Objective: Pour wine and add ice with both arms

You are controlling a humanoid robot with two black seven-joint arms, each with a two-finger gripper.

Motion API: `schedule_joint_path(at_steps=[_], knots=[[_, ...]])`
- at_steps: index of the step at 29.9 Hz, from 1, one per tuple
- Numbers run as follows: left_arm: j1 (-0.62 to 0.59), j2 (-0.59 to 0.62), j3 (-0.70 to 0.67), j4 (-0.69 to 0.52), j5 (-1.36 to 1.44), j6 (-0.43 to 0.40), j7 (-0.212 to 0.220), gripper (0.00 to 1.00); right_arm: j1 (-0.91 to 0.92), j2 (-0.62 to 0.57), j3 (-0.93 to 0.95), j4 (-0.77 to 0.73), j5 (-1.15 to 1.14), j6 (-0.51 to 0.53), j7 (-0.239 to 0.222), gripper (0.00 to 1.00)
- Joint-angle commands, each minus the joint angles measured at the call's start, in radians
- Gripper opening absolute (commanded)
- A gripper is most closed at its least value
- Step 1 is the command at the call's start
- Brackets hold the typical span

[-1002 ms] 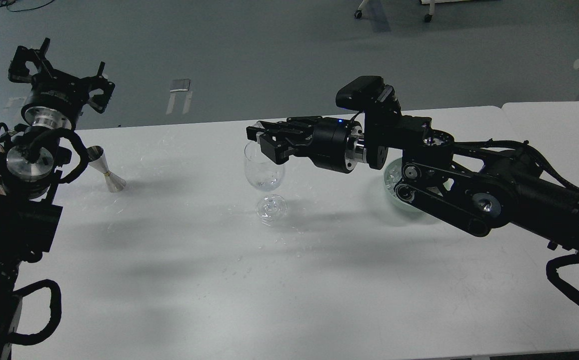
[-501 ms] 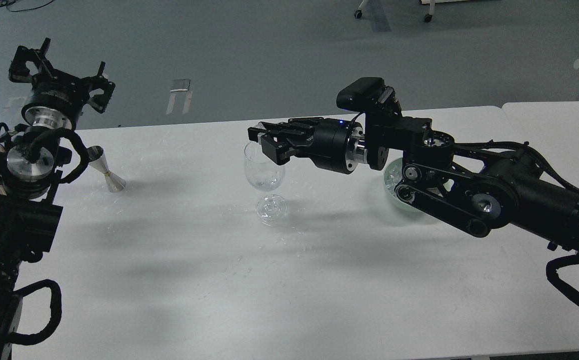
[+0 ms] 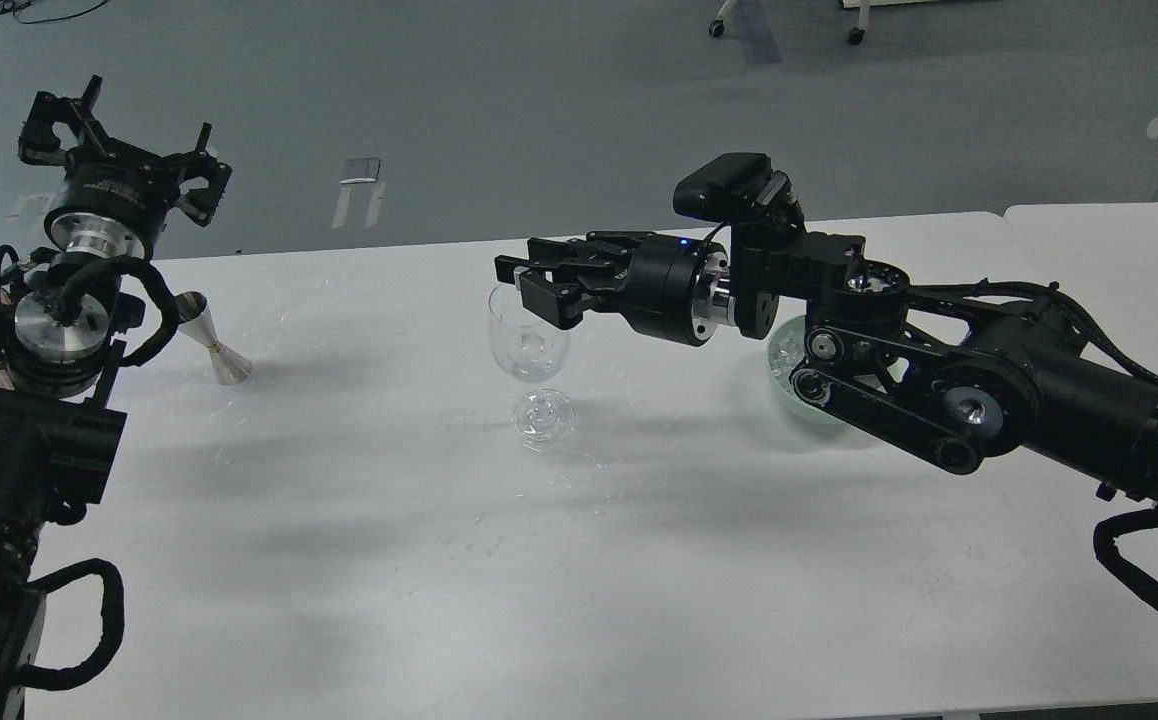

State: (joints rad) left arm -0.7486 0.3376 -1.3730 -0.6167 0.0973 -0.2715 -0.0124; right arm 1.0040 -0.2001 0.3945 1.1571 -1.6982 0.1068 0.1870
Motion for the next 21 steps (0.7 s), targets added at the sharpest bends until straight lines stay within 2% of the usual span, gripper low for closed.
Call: schedule_joint_path(at_steps=[1,2,7,11,15,17,21], knots=[[0.0,0.001,0.0,0.0,0.001,0.0,0.0,0.96,0.001,0.005,0.02,0.003,0.006,-0.007,0.0,0.93],[0.0,0.003,0.0,0.0,0.001,0.0,0.0,0.96,0.004,0.007,0.044,0.003,0.011,-0.009,0.0,1.0],[0.0,0.011,0.002,-0.003,0.001,-0.002,0.003,0.96,-0.013,0.027,0.204,0.004,0.026,-0.009,0.005,1.0],[0.002,0.014,0.006,-0.003,0.002,-0.012,0.014,0.97,-0.036,0.134,0.381,0.004,0.029,-0.013,0.005,1.0],[0.002,0.012,0.018,-0.008,0.004,-0.021,0.012,0.98,-0.05,0.163,0.549,0.0,0.045,-0.016,-0.003,1.0],[0.008,0.012,0.02,-0.029,0.004,-0.072,0.012,0.98,-0.051,0.194,0.673,-0.01,0.118,-0.016,-0.004,1.0],[0.038,0.012,0.018,-0.08,0.004,-0.111,0.011,0.98,-0.047,0.195,0.762,-0.049,0.273,-0.018,-0.004,1.0]])
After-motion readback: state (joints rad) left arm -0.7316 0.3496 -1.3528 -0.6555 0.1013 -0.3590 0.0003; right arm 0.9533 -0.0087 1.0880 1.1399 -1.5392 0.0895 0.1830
